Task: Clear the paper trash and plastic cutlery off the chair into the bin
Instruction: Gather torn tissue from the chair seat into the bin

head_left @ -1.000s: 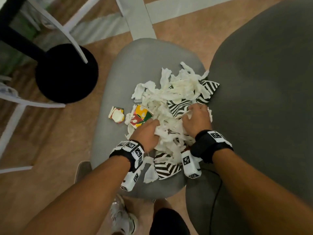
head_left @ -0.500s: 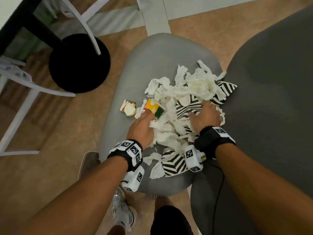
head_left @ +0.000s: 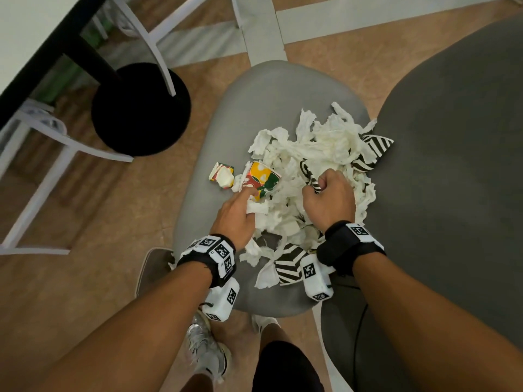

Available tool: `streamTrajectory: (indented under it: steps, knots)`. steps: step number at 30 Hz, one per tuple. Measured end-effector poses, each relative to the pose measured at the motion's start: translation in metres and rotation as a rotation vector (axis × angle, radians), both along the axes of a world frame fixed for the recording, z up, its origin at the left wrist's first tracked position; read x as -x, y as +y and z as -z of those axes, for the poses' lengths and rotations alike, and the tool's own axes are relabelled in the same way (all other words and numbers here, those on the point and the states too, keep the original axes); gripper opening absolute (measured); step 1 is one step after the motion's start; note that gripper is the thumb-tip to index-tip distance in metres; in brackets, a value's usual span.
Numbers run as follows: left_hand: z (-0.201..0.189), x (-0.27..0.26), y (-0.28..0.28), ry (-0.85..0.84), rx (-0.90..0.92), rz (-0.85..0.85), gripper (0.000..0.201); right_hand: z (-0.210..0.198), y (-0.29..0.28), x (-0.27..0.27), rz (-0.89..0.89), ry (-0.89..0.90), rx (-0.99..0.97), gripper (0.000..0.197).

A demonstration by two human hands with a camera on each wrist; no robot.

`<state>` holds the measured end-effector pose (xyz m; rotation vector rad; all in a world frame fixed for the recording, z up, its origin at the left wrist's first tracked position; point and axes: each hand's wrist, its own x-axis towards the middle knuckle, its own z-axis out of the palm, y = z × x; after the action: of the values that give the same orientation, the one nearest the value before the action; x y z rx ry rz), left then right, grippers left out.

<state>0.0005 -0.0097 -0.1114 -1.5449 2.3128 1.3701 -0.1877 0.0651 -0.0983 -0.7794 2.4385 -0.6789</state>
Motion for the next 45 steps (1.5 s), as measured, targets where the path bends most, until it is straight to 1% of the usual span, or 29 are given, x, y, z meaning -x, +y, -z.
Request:
streamTrajectory:
  steps: [3,5,6,9,11,13,14,17,19,20,23,26,28,31,34,35,37,39,41,45]
  knots:
    - [-0.006,-0.008,0.003,-0.026,0.072,-0.040,0.013,-0.005,0.002,-0.011,-0.054,0.056,0.021,0.024]
    - [-0.007,-0.013,0.005,-0.033,0.120,-0.060,0.027,-0.007,0.002,-0.019,-0.115,0.061,0.039,0.020]
    - [-0.006,-0.016,0.006,-0.041,0.114,-0.066,0.030,-0.008,0.002,-0.023,-0.152,0.061,0.050,0.020]
    - [-0.001,-0.026,0.007,-0.030,0.072,-0.093,0.013,-0.009,0.001,-0.039,-0.269,0.080,0.087,0.020]
    - [0.001,-0.036,0.008,-0.029,0.037,-0.107,0.018,-0.008,0.000,-0.052,-0.338,0.087,0.101,0.020]
    - [0.001,-0.047,0.009,-0.045,0.044,-0.108,0.008,-0.008,-0.002,-0.066,-0.395,0.072,0.110,0.020]
    - [0.000,-0.053,0.010,-0.057,0.058,-0.113,0.011,-0.007,-0.003,-0.073,-0.421,0.060,0.115,0.019]
    - [-0.004,-0.070,0.012,-0.125,0.107,-0.172,0.043,-0.004,-0.006,-0.095,-0.473,0.051,0.121,0.018]
    - [-0.002,-0.084,0.011,-0.134,0.083,-0.245,0.054,-0.002,-0.009,-0.110,-0.490,0.053,0.122,0.019]
    - [0.000,-0.091,0.011,-0.112,0.055,-0.282,0.056,-0.001,-0.010,-0.117,-0.490,0.048,0.130,0.021]
    - [0.003,-0.111,0.011,-0.038,0.008,-0.365,0.054,0.005,-0.014,-0.137,-0.475,-0.006,0.149,0.022]
    - [0.010,-0.139,0.012,-0.019,-0.006,-0.446,0.052,0.009,-0.020,-0.159,-0.474,-0.105,0.128,0.018]
    - [0.016,-0.164,0.011,-0.027,-0.021,-0.499,0.045,0.010,-0.024,-0.176,-0.485,-0.157,0.105,0.018]
    - [0.028,-0.204,0.008,-0.097,-0.059,-0.536,0.033,0.014,-0.029,-0.204,-0.540,-0.201,0.070,0.019]
    - [0.039,-0.244,0.008,-0.198,-0.094,-0.571,0.032,0.022,-0.031,-0.237,-0.633,-0.223,0.058,0.019]
    - [0.042,-0.254,0.009,-0.223,-0.127,-0.584,0.032,0.026,-0.030,-0.248,-0.662,-0.230,0.047,0.018]
    - [0.045,-0.270,0.011,-0.234,-0.222,-0.619,0.025,0.033,-0.027,-0.269,-0.692,-0.245,0.020,0.017]
    - [0.049,-0.284,0.013,-0.235,-0.313,-0.650,0.036,0.040,-0.023,-0.289,-0.690,-0.273,-0.003,0.017]
    - [0.062,-0.303,0.019,-0.246,-0.380,-0.674,0.049,0.048,-0.021,-0.308,-0.683,-0.293,-0.030,0.019]
    - [0.077,-0.327,0.029,-0.246,-0.414,-0.669,0.053,0.057,-0.019,-0.334,-0.685,-0.327,-0.075,0.020]
